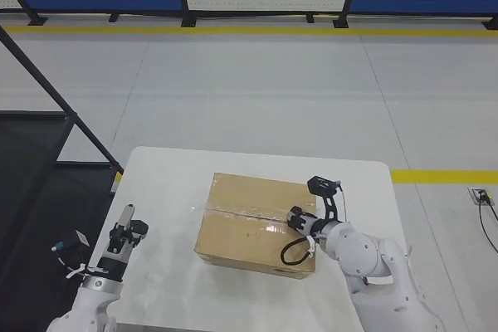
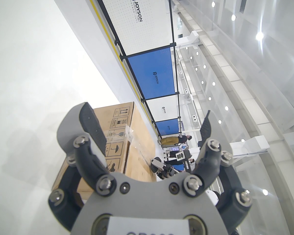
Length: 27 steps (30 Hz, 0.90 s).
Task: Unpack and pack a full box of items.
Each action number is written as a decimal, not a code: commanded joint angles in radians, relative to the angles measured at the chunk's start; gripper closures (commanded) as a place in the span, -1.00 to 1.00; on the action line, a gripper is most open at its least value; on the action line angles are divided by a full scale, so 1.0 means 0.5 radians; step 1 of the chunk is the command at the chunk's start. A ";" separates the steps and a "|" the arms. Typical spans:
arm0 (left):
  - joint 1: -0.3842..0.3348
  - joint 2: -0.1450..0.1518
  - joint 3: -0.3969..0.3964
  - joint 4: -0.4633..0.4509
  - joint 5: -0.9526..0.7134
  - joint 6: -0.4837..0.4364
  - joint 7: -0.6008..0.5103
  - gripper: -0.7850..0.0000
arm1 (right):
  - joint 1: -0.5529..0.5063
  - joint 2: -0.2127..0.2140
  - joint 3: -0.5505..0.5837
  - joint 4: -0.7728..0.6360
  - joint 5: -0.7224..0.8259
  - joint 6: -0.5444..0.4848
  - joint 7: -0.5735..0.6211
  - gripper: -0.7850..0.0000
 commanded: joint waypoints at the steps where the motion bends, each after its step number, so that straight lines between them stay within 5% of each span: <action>1: 0.000 0.000 0.000 0.000 0.000 0.000 0.000 -1.00 | 0.022 -0.002 -0.028 0.025 0.017 -0.024 0.001 1.00; 13: -0.008 -0.005 0.077 -0.125 -0.013 -0.028 -0.026 -1.00 | 0.229 -0.054 -0.263 0.235 0.188 -0.061 -0.226 1.00; 19: -0.218 -0.013 0.225 -0.089 -0.058 0.235 -0.067 -1.00 | 0.225 -0.058 -0.292 0.257 0.232 -0.090 -0.268 1.00; 20: -0.274 -0.014 0.252 -0.058 -0.026 0.276 -0.056 -0.74 | 0.215 -0.056 -0.293 0.251 0.234 -0.100 -0.271 1.00; 21: -0.324 -0.017 0.284 -0.015 -0.022 0.314 -0.057 0.13 | 0.201 -0.054 -0.289 0.244 0.234 -0.107 -0.277 1.00; 23: -0.425 -0.022 0.333 0.068 -0.052 0.398 -0.069 1.00 | 0.170 -0.049 -0.278 0.229 0.237 -0.122 -0.285 1.00; 27: -0.592 -0.026 0.402 0.234 -0.083 0.470 -0.147 1.00 | 0.115 -0.037 -0.243 0.205 0.248 -0.156 -0.295 1.00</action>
